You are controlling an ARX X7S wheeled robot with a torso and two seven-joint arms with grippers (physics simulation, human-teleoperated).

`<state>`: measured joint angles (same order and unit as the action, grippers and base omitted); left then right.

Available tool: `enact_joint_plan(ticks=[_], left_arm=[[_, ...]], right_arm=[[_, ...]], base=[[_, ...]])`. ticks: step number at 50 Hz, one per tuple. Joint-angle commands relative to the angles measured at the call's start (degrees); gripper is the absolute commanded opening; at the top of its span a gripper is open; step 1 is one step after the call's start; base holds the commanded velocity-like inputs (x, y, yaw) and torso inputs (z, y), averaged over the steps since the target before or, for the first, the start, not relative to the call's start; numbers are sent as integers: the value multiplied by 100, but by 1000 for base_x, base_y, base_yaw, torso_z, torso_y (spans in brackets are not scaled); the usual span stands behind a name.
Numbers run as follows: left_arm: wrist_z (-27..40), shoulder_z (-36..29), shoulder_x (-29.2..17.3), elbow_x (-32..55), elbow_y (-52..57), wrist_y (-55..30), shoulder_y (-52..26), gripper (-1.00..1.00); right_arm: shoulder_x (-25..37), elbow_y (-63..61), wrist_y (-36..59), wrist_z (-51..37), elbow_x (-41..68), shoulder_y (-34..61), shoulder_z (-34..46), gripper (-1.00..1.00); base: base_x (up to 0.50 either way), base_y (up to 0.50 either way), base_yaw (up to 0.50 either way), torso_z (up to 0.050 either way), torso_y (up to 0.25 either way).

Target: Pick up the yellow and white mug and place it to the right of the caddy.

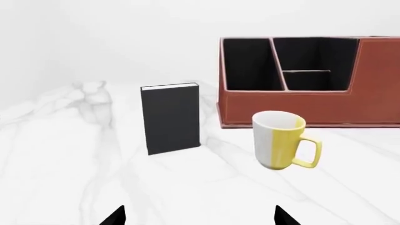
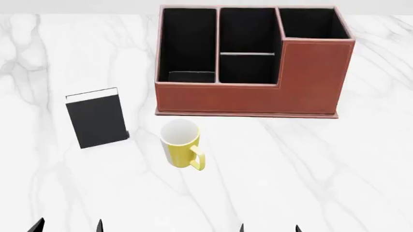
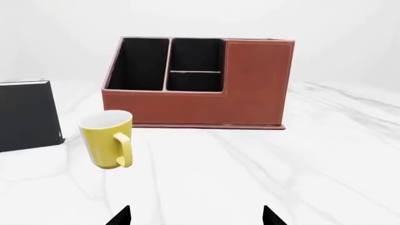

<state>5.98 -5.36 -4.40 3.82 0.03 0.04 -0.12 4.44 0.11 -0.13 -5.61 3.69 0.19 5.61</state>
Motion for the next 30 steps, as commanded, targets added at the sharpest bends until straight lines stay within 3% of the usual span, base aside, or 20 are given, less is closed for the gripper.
enact_joint_plan(ticks=[1,20,24,30], left_arm=[[112,-91,-70,64,-3,-63,-19,100],[297,-208,-178,131,0,148,9,100],[382,-321,-234,-74,186,331,77,100],[670,-424,-362,-580,1509,-406,242,100]], right_arm=[[79,26,-7,-101,29,16,112,100],[178,-67,-178,-250,170,-44,211,100],[213,-704,76,-213,479,-170,178,100],[395,-2395,635,-234,651,-376,313,100]], base=[[0,0,0,0,0],[0,0,0,0,0],[0,0,0,0,0],[0,0,0,0,0]])
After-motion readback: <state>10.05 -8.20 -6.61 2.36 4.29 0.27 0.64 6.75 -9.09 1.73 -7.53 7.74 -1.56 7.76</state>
